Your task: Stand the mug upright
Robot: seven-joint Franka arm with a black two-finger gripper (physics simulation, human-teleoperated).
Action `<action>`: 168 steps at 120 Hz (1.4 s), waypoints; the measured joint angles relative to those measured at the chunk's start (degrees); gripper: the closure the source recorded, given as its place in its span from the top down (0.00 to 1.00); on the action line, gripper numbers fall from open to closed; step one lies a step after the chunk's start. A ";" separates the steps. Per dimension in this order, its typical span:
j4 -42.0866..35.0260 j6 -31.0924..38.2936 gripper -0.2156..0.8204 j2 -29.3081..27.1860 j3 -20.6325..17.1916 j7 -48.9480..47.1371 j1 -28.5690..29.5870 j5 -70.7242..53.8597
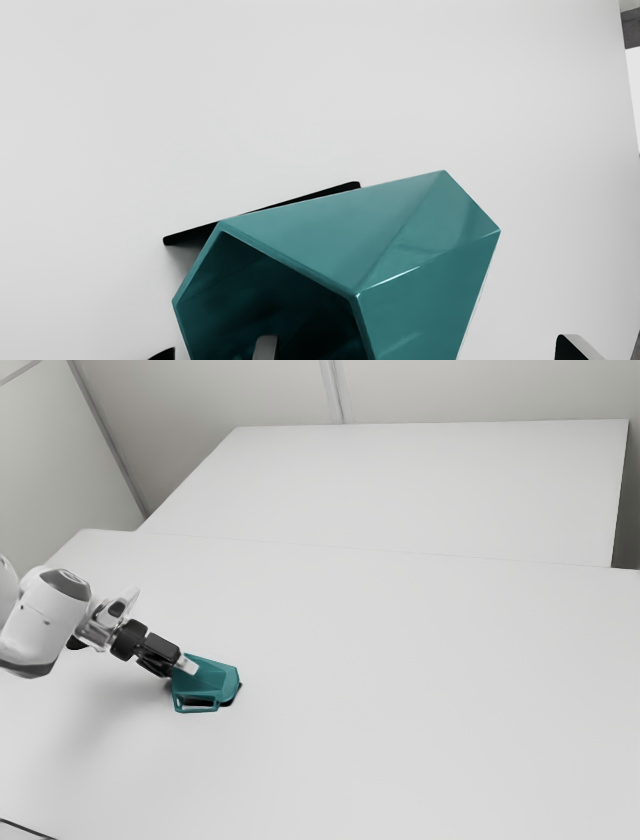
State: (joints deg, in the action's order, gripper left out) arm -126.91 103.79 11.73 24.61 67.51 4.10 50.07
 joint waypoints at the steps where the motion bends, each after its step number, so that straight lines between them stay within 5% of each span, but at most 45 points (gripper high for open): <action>1: -0.04 -0.01 0.79 0.00 0.00 0.02 0.00 0.07; 36: -0.37 -0.34 0.70 0.03 -0.02 0.51 -0.11 1.75; 130: -0.81 -1.45 0.12 0.17 -0.09 1.06 -0.89 4.83; 168: -0.07 -1.61 0.07 -1.34 -0.29 1.08 -2.81 5.33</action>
State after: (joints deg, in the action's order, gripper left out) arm -126.98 102.17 10.40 24.32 68.59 1.28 55.40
